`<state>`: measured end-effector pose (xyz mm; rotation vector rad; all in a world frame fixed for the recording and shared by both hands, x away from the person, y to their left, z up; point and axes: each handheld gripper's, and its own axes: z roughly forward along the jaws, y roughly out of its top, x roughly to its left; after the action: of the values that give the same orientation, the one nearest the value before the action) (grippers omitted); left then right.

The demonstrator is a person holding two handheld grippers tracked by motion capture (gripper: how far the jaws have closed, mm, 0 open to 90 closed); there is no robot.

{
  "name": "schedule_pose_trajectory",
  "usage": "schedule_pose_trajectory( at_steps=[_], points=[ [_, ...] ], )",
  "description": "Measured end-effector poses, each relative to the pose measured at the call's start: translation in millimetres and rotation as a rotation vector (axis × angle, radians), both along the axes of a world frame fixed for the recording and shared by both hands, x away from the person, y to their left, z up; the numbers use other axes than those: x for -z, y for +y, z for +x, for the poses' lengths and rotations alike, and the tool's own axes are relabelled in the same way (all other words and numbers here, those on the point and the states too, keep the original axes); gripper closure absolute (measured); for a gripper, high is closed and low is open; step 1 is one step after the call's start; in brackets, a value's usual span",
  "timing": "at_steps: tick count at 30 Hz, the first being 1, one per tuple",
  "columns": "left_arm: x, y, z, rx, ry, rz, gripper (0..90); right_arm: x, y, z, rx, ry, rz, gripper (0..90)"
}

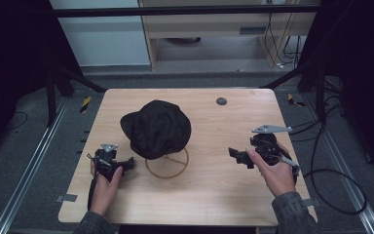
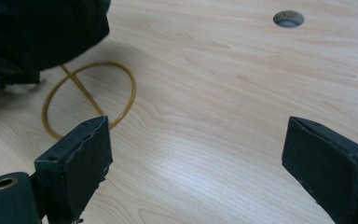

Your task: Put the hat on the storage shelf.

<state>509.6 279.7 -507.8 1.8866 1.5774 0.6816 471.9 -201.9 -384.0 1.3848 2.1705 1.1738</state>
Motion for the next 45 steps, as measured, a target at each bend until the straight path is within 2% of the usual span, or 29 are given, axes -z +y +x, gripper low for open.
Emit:
schedule_pose_trajectory(
  at_steps=[17, 29, 41, 45],
  points=[
    [0.1, 0.0, 0.0, 0.000, -0.001, -0.001, 0.0, 48.7, 8.0, 4.0, -0.007, 0.082, -0.034, 11.0],
    [0.1, 0.0, 0.0, 0.000, -0.001, -0.001, 0.0, 74.7, 17.2, 3.4, -0.012, 0.127, -0.038, 11.8],
    [0.0, 0.0, 0.0, 0.000, -0.001, 0.000, 0.0, 97.6, 26.9, 4.1, -0.013, 0.147, -0.034, 12.3],
    [0.0, 0.1, 0.2, -0.001, -0.001, -0.001, 0.0, 104.2, 30.4, 4.9, -0.011, 0.139, -0.041, 12.2]
  ],
)
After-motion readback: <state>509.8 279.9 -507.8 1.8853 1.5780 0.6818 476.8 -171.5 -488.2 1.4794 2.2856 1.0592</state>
